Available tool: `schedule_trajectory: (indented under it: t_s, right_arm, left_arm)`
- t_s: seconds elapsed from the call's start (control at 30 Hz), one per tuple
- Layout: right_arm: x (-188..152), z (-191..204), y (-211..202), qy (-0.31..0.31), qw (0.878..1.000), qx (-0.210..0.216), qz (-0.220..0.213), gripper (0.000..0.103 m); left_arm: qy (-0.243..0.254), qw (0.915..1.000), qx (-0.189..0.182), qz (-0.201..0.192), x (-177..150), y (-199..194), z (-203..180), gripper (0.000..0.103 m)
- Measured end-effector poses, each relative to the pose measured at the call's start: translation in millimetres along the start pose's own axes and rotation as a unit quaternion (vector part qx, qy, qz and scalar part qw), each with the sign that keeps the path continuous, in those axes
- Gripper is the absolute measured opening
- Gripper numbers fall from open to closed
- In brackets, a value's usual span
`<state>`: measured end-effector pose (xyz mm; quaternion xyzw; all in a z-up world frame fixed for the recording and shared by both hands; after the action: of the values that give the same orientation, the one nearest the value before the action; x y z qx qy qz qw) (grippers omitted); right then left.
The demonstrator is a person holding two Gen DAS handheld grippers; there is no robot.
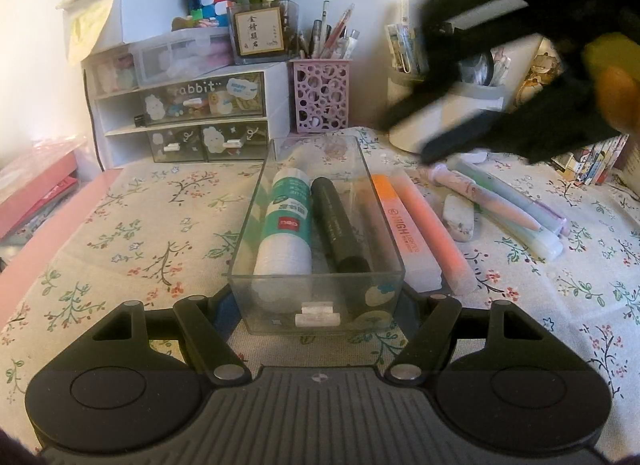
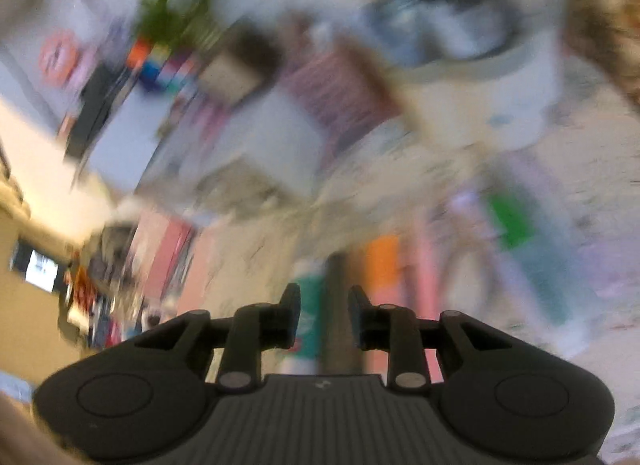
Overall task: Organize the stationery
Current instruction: 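Lay the black marker in the box beside the glue stick, open right gripper, then grasp the pink highlighter with the right gripper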
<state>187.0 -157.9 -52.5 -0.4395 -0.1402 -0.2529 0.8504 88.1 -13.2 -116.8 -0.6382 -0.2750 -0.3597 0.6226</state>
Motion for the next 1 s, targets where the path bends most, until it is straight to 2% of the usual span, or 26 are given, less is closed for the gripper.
schedule_trajectory:
  t_s: [0.13,0.3,0.53,1.0]
  right_arm:
    - [5.9,-40.7,-14.5,0.022,0.999,-0.032,-0.015,0.000]
    - [-9.4,-58.6,-15.6,0.021,0.999,-0.042,-0.006,0.000]
    - [-12.4,-63.1,-27.0,0.020,0.999,-0.034,-0.018,0.000]
    - [-29.7,-47.0,5.2,-0.045,0.997,-0.051,0.025,0.000]
  left_arm:
    - [-0.001,1.0000,-0.001,0.000,-0.2,0.3,0.2,0.072]
    - [-0.004,1.0000,-0.003,0.000,-0.4,0.6,0.6,0.072]
    - [-0.006,1.0000,0.001,0.000,-0.9,-0.2,-0.2,0.072]
    - [-0.010,0.9999,0.002,0.000,-1.4,-1.7,-0.6,0.072]
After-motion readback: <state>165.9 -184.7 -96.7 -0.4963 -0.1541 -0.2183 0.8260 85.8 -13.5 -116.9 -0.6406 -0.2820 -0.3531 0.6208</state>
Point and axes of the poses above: each gripper's, at about its wrist camera, not at the fingertips, and y roughly the way its jaws point, z to its left, x to its top, the point moved 4 cm from there along y, roughly the way its jaws point, and after that the axes turned 1 degree about z, right-handed, at the moved point
